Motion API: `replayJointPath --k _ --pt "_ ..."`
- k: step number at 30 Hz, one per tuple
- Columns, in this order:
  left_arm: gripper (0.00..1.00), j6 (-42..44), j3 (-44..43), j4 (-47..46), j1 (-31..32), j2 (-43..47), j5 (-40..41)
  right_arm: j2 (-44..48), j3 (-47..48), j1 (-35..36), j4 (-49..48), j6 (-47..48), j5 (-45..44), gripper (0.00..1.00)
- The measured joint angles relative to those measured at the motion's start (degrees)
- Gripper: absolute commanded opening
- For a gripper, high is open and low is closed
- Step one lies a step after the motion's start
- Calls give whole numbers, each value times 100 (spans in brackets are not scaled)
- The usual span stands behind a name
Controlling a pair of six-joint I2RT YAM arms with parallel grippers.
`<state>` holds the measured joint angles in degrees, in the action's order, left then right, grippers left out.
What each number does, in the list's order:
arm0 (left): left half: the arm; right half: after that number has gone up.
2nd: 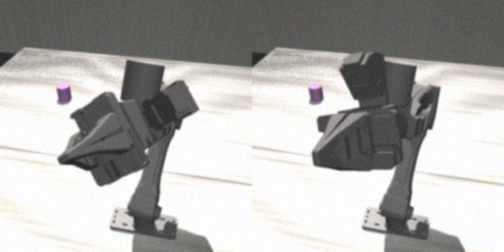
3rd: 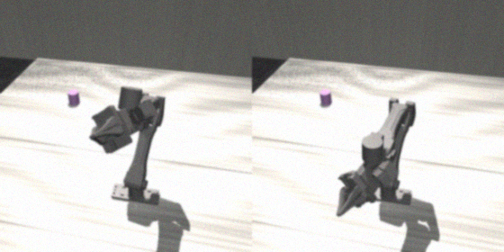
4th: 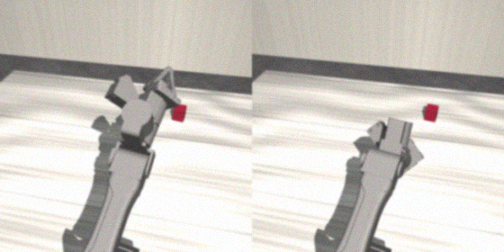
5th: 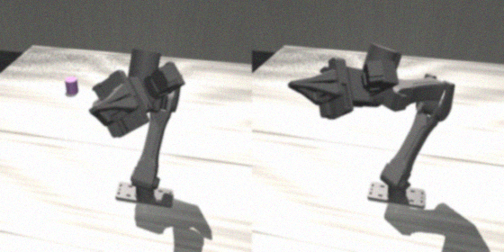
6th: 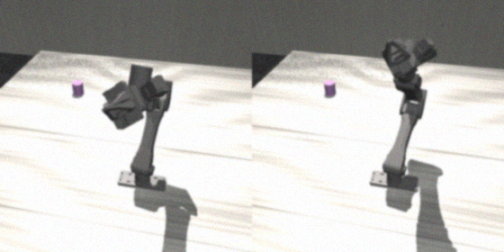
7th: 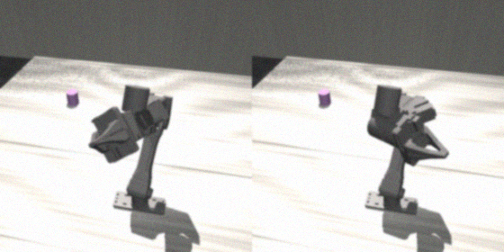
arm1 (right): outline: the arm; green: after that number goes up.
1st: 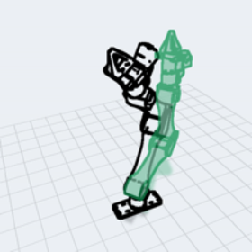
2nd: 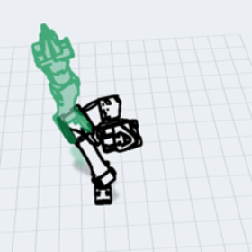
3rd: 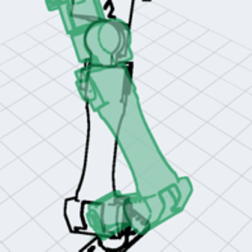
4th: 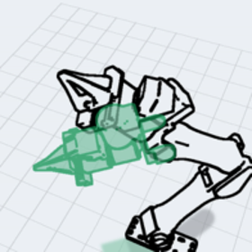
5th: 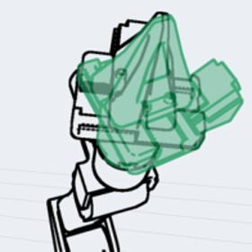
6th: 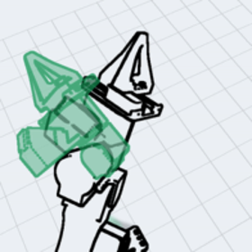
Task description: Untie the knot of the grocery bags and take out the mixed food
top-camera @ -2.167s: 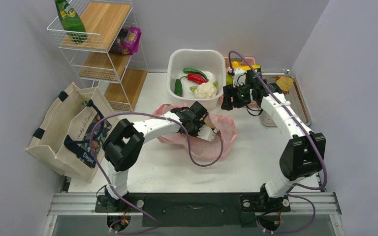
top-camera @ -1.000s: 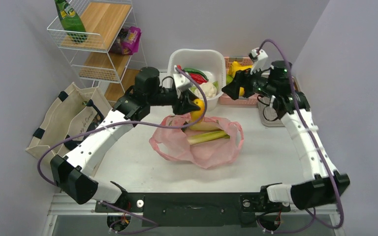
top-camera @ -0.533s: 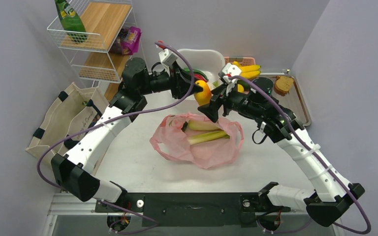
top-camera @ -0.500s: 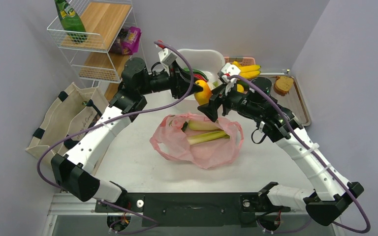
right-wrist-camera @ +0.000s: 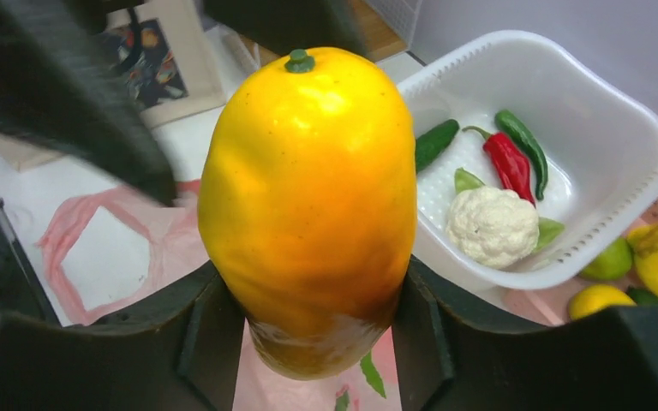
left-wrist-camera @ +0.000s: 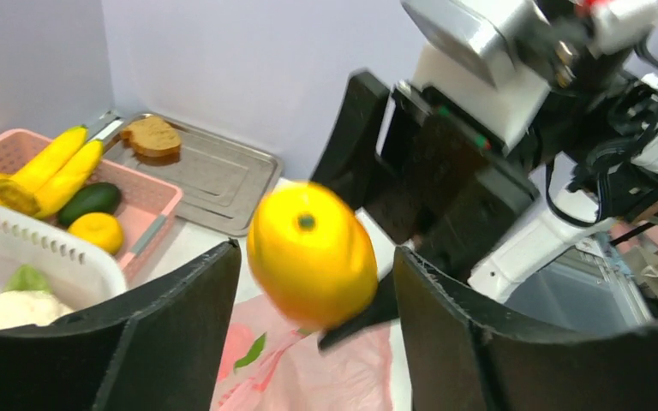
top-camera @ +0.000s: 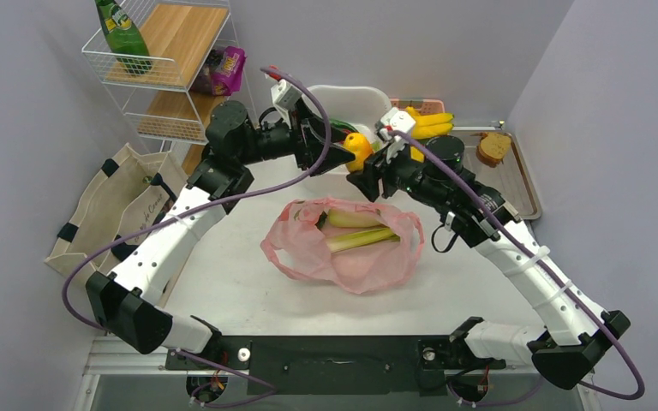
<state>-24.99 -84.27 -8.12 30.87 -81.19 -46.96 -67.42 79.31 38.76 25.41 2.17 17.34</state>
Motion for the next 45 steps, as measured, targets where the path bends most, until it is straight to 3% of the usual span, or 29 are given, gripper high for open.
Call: replayJointPath --k 6,11,18,23,32,39,45 --pt "70 236 2 415 -483 177 205 -295 289 -1421 44 -481 127 12" --pt "70 1421 179 986 -688 540 396 -990 575 -2761 109 -612 144 15" --pt "69 3821 813 2218 118 774 949 -2621 1200 -3296 214 -271 -107 17" --pt "67 5049 1182 3073 761 616 1344 -3679 1762 -3432 216 -101 -286 21" --pt "51 6199 1327 3519 1268 -131 1766 -4673 2238 -3471 177 42 -575 58" --pt "52 6653 1325 3705 1622 -1003 2153 -4734 2238 -3523 160 63 -752 80" --pt "63 6883 1320 3700 1725 -1399 2583 -4651 2236 -3593 216 63 -748 83"
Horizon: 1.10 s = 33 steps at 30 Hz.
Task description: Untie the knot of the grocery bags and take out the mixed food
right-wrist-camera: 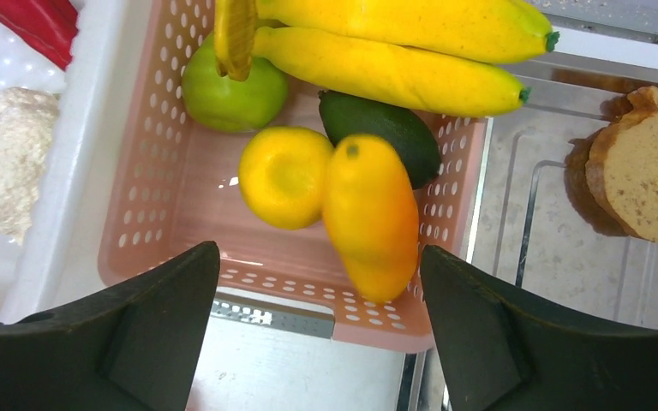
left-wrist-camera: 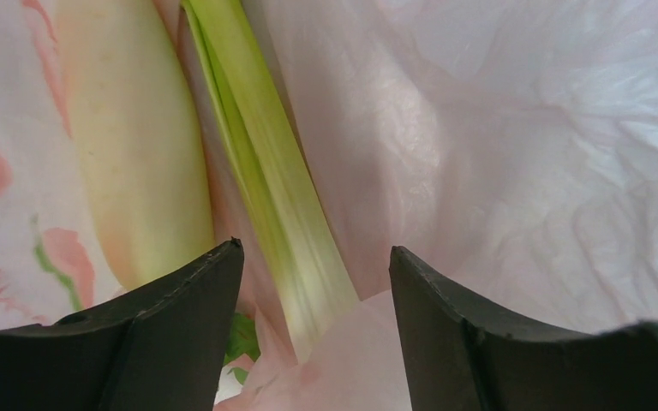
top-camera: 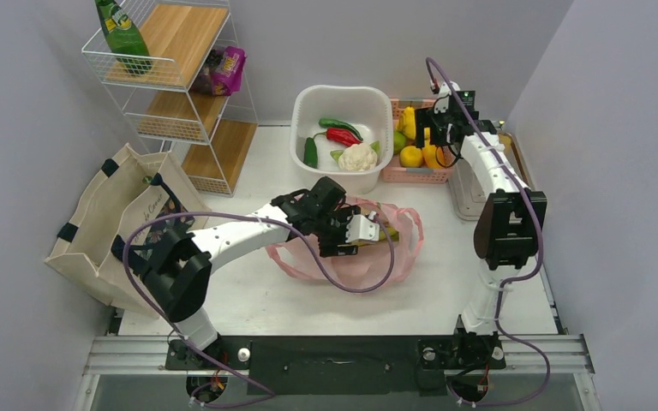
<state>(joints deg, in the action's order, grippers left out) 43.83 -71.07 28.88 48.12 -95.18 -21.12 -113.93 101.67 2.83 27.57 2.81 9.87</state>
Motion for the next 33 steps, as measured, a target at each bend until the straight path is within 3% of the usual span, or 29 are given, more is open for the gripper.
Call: replayJointPath --k 6,14,16,19,21,26,30,33 --pt "72 20 -94 4 35 -640 498 592 -175 -55 271 -90 511 78" --pt "71 -114 -334 -59 92 -1182 1045 2214 -1788 -11 798 -177 1683 70" --pt "63 -140 -356 -57 92 -1255 1117 2308 -2122 11 931 -149 1805 69" --pt "33 -184 -380 -44 96 -1360 1204 2299 -2671 48 1134 -59 1869 66" --pt "19 -186 -382 -24 96 -1403 1224 2286 -2924 85 1261 -17 1869 64" --pt "0 -260 -420 -13 98 -1377 1211 2227 -3167 254 1368 85 1869 60" --pt "0 -339 -448 35 133 -1189 1180 2227 -3195 448 1364 138 1873 56" --pt "38 -455 -632 173 203 -1012 1165 2227 -3215 553 1368 170 1886 56"
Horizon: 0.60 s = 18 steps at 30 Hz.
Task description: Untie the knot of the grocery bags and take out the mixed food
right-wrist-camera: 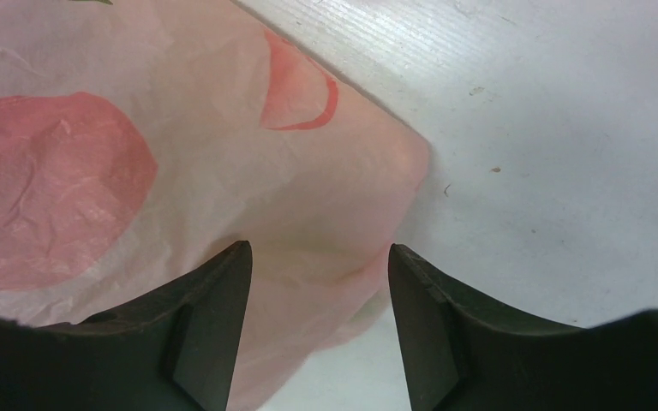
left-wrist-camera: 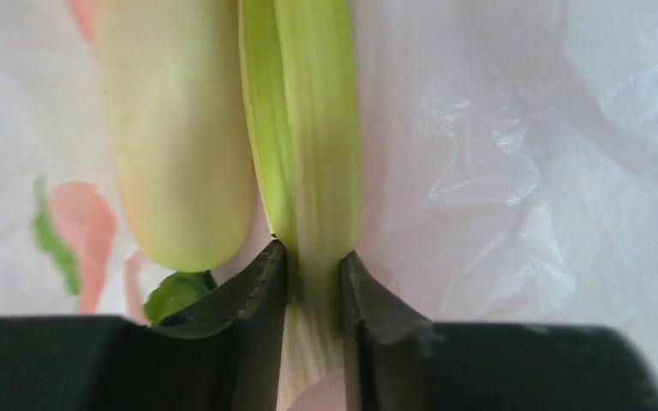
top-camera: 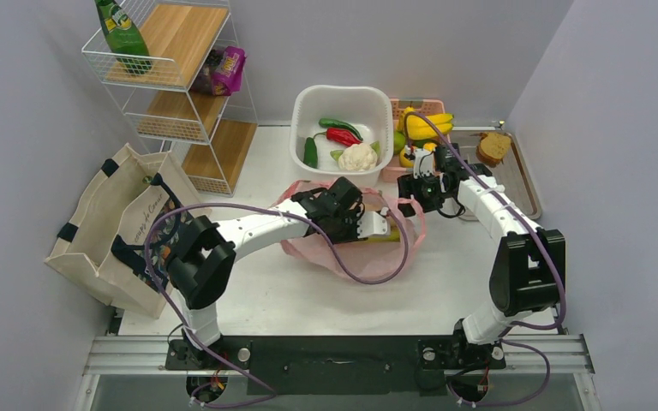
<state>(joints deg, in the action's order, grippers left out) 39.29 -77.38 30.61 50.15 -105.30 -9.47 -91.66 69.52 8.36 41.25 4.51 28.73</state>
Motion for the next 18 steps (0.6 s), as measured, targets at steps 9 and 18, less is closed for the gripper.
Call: replayJointPath --k 9,18 --pt "51 -162 -59 350 -13 704 -157 122 730 -66 188 129 26 54" --pt "60 83 380 804 -411 2817 -1187 1344 1700 750 50 201 85 49"
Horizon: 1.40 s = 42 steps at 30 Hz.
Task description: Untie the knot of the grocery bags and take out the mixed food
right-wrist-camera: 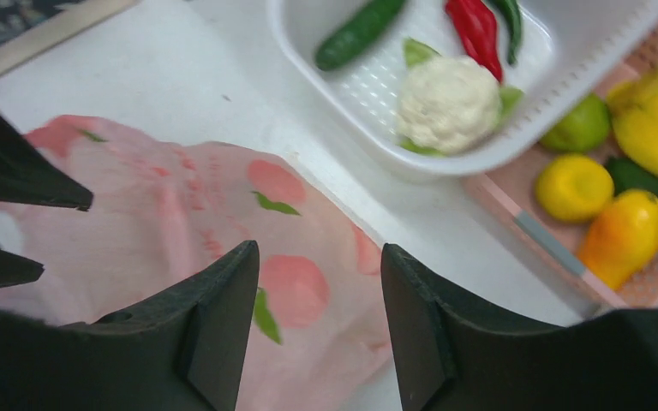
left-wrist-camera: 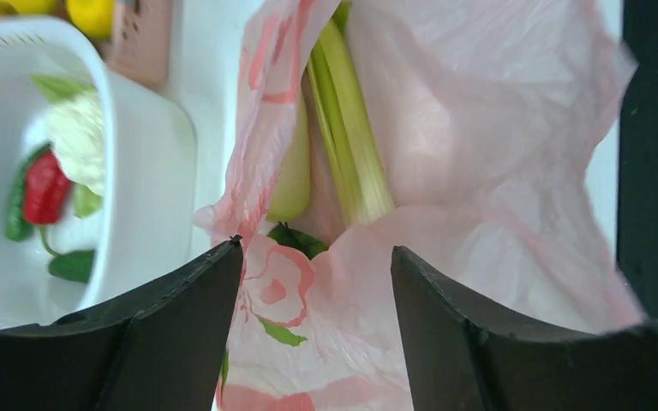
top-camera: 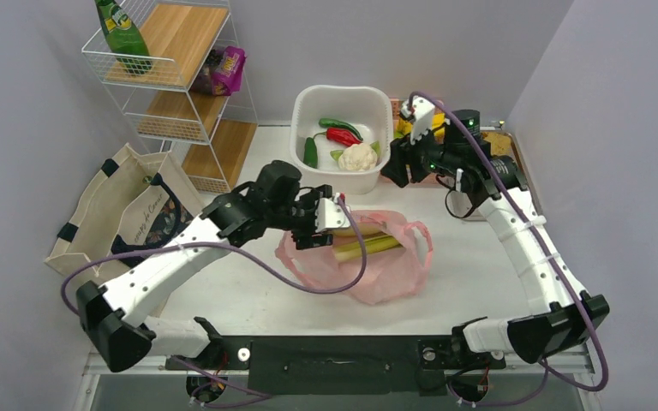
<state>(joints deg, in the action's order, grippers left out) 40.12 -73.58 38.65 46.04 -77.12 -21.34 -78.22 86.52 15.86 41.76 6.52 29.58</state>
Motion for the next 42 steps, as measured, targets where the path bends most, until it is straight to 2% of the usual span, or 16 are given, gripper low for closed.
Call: replayJointPath --k 4,8,11,14,17,18,19,20,21,22,23,24,28,36,42 --pt "52 96 7 66 -109 713 -431 422 -94 861 -195 138 4 41" --pt "55 466 63 531 -531 1161 -841 940 -623 1626 -369 566 -105 32" --pt "61 1003 238 1080 -737 1419 -990 1237 -1034 2133 -444 1045 -243 30" --pt "63 1471 444 1499 -623 1521 -984 1298 -1421 2682 -546 1593 -411 30" --pt "62 1862 562 1733 -437 1478 -837 1078 -1801 3128 -638 2256 -640 30" --pt "57 2011 588 1810 -393 1453 -767 977 -1937 3202 -680 2485 -723 30" --pt "46 2142 623 1862 -358 1443 -695 879 -2076 3237 -728 2702 -804 30" --pt "39 2264 684 1878 -332 1443 -612 796 -2212 3252 -789 2918 -905 30" --pt "22 2376 765 1884 -310 1451 -503 726 -2308 3252 -828 3073 -970 30" --pt "15 2459 844 1878 -284 1456 -398 643 -2413 3250 -861 3281 -1071 30" --pt "3 2546 946 1858 -254 1458 -264 568 -2483 3244 -890 3451 -1154 31" --pt "0 2636 1045 1864 -221 1458 -151 479 -2544 3217 -929 3648 -1231 31" --pt "0 2789 1185 1891 -181 1467 61 133 -2612 3053 -1126 4207 -1419 27" --pt "0 2780 1178 1812 -267 1545 74 -719 -2470 2570 -1117 5112 -1475 27" --pt "0 2693 931 1759 -538 1357 -31 -1394 -1996 2345 -935 5449 -1388 48"
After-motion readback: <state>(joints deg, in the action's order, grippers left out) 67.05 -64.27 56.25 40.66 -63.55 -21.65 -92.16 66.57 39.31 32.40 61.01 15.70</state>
